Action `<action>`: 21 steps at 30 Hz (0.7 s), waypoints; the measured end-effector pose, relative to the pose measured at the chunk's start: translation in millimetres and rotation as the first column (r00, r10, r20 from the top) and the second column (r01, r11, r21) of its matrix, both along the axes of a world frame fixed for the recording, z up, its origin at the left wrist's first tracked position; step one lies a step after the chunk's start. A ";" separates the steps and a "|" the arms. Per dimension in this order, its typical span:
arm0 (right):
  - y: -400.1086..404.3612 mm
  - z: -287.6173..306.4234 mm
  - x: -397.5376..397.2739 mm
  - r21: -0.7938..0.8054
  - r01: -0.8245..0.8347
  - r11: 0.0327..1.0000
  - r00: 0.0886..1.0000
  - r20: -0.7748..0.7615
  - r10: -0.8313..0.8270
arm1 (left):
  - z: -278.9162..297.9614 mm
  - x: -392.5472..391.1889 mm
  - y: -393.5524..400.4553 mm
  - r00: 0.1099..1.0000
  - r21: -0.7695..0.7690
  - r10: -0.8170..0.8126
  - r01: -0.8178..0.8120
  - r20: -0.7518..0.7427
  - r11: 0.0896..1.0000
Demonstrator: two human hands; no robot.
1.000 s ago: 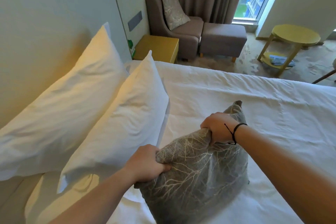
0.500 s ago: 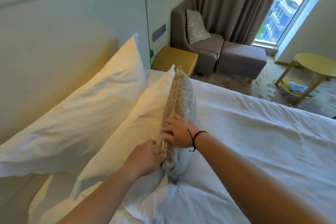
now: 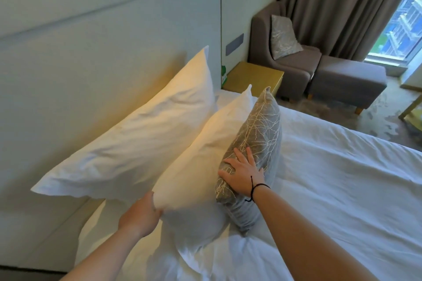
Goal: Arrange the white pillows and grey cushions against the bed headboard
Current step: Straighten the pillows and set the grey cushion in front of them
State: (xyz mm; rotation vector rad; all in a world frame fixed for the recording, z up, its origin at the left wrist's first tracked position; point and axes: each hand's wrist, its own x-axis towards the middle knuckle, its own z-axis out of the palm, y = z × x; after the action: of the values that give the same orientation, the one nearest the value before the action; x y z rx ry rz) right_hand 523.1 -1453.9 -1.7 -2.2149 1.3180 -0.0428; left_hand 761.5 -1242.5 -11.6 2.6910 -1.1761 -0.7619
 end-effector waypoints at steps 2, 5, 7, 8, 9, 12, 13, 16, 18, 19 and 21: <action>1.9 -0.3 2.0 0.002 0.010 1.000 1.000 0.000 -0.010 | -0.2 3.2 3.0 0.999 -0.025 -0.008 0.009 0.040 1.000; 4.7 1.8 5.2 0.001 0.027 1.000 1.000 -0.009 -0.027 | 0.8 10.2 2.2 0.994 -0.033 -0.039 0.042 0.104 0.999; 6.5 1.8 6.6 -0.012 0.042 0.999 0.999 -0.011 -0.042 | 0.5 15.9 -2.4 0.992 -0.032 -0.066 0.070 0.103 0.997; 6.1 2.0 7.6 -0.016 0.049 0.999 0.999 -0.010 -0.050 | 0.1 19.5 -5.8 0.993 -0.034 -0.082 0.086 0.090 0.996; 4.3 3.2 9.1 -0.015 0.056 0.998 0.998 -0.007 -0.056 | -0.9 23.7 -9.4 0.992 -0.034 -0.104 0.107 0.071 0.994; -5.8 12.2 18.5 0.017 0.081 0.997 0.997 0.006 -0.081 | -5.2 41.3 -17.6 0.978 -0.030 -0.209 0.209 0.005 0.977; -8.6 16.6 24.4 0.027 0.101 0.995 0.995 0.006 -0.101 | -5.6 49.3 -19.3 0.969 -0.023 -0.246 0.245 -0.020 0.969; -8.7 26.1 46.4 0.016 0.171 0.985 0.983 -0.071 -0.169 | -3.6 70.5 -26.1 0.923 0.012 -0.371 0.374 -0.102 0.927; -5.7 28.3 68.1 -0.030 0.204 0.979 0.965 -0.161 -0.206 | 3.0 86.0 -36.1 0.874 0.023 -0.464 0.472 -0.147 0.881; -5.1 28.7 80.2 -0.061 0.220 0.974 0.955 -0.190 -0.228 | 7.2 94.6 -42.3 0.849 0.007 -0.504 0.511 -0.160 0.860; -4.9 31.5 104.6 -0.132 0.235 0.963 0.941 -0.218 -0.259 | 18.2 112.4 -56.3 0.824 -0.077 -0.538 0.534 -0.178 0.842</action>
State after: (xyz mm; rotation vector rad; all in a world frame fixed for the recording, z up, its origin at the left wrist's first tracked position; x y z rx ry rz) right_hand 627.7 -1458.8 29.8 -2.1768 1.7558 0.0586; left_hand 873.9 -1298.9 6.6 2.1969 -1.9001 -1.0348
